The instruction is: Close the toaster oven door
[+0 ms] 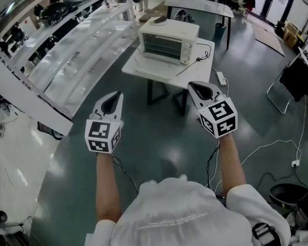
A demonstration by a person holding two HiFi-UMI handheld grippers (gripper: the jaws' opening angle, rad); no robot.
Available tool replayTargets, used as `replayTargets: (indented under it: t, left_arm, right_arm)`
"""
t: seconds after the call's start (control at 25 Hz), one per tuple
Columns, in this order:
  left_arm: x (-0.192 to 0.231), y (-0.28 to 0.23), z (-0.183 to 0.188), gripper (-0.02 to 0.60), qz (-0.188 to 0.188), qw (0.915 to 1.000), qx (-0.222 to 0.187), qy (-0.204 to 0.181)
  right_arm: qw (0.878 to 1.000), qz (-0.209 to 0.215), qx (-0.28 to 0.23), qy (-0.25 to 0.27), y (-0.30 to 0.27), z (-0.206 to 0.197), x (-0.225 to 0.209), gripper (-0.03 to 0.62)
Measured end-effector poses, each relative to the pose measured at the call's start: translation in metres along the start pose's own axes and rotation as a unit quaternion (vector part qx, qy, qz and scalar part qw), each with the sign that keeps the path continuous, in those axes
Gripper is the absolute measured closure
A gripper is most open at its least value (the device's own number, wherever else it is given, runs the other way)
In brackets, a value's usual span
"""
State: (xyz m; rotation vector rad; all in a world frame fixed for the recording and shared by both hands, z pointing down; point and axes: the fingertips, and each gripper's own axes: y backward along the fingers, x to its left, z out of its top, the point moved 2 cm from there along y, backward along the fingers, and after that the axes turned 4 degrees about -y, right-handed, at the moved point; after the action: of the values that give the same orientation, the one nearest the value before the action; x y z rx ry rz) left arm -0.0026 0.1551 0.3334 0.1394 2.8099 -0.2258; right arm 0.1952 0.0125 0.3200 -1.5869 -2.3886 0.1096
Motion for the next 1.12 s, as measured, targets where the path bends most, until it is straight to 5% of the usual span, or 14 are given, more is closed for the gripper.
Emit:
replayTargets:
  t: [0.68,0.72,0.76,0.8,0.88,1.12]
  left_arm:
    - [0.001,0.006,-0.012,0.56,0.015,0.9997,0.009,0.018]
    - [0.001,0.007,-0.012,0.532,0.014,0.9996,0.003,0.024]
    - [0.0,0.007,-0.012,0.434,0.011,0.9995,-0.001,0.029]
    - [0.0,0.008,-0.011,0.392,0.01,0.9994,-0.005,0.033]
    - [0.001,0.009,-0.012,0.391,0.012,0.9994,-0.007,0.031]
    - [0.009,0.017,-0.021,0.391,0.01,0.9995,0.003,0.03]
  right_arm:
    - [1.0,0.03,0.006,-0.01,-0.004,-0.011,0.015,0.577]
    - [0.999,0.028,-0.001,-0.015,-0.004,-0.01,0.016,0.576]
    - [0.999,0.028,-0.01,-0.023,-0.004,-0.007,0.016,0.559]
    - [0.999,0.031,-0.019,-0.033,-0.004,-0.004,0.017,0.493]
    - [0.998,0.036,-0.027,-0.046,-0.005,-0.001,0.018,0.436]
    - [0.999,0.038,-0.011,-0.034,-0.011,-0.003,0.032,0.427]
